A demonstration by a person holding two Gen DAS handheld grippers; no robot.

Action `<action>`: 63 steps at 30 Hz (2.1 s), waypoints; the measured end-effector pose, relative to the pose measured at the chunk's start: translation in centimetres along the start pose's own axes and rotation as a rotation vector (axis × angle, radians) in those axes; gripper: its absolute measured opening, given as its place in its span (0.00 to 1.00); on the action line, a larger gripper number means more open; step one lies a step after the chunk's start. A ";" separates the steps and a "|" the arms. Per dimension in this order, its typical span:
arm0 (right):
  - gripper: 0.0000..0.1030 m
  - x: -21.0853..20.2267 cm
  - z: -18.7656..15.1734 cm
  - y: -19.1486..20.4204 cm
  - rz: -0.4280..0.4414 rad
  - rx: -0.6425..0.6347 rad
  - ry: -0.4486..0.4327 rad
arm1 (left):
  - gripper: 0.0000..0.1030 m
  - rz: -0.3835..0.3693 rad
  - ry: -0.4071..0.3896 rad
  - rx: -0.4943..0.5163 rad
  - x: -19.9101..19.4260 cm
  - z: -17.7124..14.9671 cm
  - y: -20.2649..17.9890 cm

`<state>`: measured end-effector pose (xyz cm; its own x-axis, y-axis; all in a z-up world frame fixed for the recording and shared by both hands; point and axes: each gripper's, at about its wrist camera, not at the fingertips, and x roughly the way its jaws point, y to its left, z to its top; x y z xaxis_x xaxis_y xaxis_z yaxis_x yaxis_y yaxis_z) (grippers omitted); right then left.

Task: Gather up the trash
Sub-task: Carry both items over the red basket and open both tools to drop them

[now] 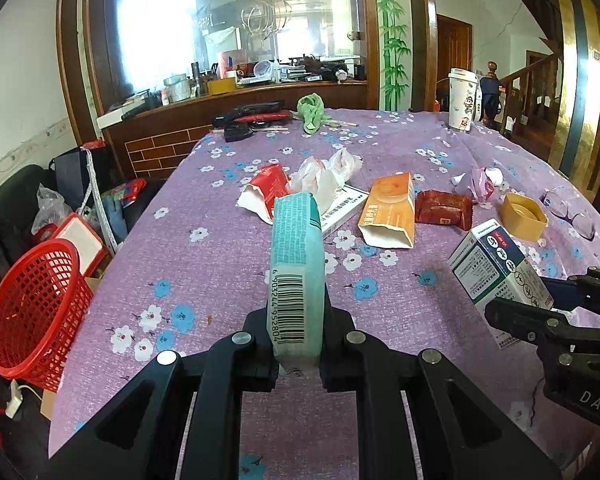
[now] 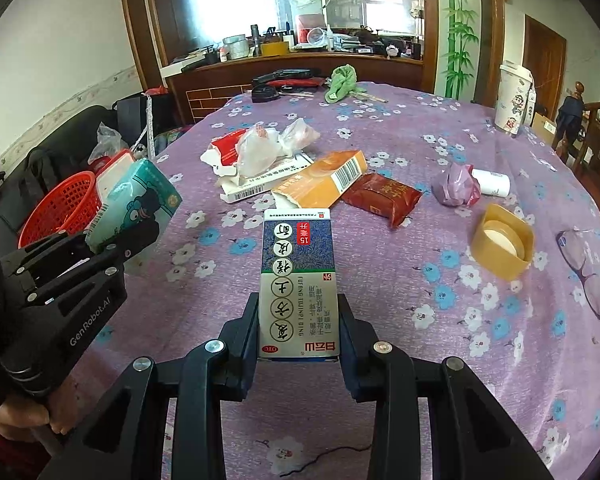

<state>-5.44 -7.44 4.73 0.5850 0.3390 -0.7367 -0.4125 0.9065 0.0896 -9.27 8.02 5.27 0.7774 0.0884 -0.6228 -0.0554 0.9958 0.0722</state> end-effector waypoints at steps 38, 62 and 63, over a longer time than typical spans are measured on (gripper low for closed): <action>0.36 -0.4 1.5 3.9 0.000 -0.082 0.002 | 0.13 0.064 -0.059 -0.063 -2.8 -0.5 4.0; 0.36 1.4 7.0 14.9 0.188 -0.243 0.031 | 0.13 0.235 -0.130 -0.278 -6.7 -0.5 17.3; 0.36 1.5 7.3 15.6 0.204 -0.251 0.036 | 0.13 0.250 -0.129 -0.290 -6.8 -0.7 18.3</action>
<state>-5.88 9.08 9.89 0.4490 0.4943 -0.7443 -0.6806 0.7289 0.0735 -15.97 25.61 10.27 0.7884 0.3439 -0.5100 -0.4132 0.9103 -0.0248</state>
